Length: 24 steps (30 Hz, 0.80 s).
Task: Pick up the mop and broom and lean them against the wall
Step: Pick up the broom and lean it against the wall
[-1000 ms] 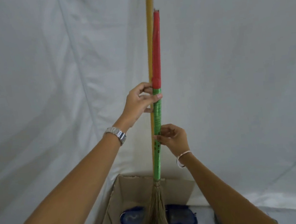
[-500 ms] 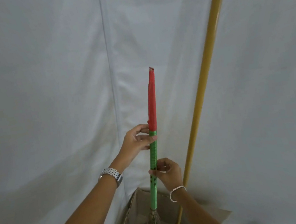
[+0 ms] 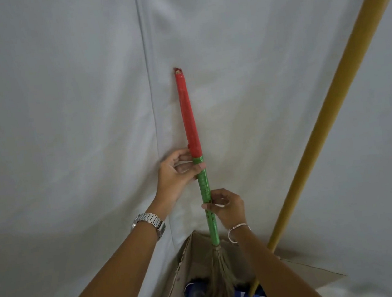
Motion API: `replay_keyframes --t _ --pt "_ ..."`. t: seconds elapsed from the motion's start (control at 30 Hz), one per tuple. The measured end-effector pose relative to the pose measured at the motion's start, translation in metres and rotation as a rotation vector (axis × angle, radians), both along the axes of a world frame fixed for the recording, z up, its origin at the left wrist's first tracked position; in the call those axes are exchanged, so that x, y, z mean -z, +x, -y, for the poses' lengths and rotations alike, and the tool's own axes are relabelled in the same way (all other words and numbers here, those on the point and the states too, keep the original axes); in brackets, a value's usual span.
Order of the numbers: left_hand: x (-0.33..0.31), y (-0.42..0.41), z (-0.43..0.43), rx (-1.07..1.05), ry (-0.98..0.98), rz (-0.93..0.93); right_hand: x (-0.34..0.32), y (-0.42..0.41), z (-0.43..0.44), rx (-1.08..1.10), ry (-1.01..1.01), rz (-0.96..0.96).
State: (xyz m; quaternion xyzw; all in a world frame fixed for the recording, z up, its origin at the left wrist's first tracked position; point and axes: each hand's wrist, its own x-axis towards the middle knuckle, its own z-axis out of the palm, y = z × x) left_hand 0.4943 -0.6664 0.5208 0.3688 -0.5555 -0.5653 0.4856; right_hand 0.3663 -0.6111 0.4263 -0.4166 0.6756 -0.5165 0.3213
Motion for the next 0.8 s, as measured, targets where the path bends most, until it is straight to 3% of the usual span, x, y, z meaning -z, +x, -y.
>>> replay_keyframes --t 0.27,0.6,0.8 --pt "0.019 -0.014 0.002 -0.176 -0.107 -0.063 0.018 -0.004 0.017 -0.018 -0.041 0.045" --pt "0.021 -0.02 -0.015 -0.382 -0.255 0.063 0.022 -0.004 0.007 0.0 0.011 0.014" --pt "0.007 -0.02 -0.034 -0.403 -0.309 0.096 0.017 -0.007 -0.018 -0.135 0.126 -0.262"
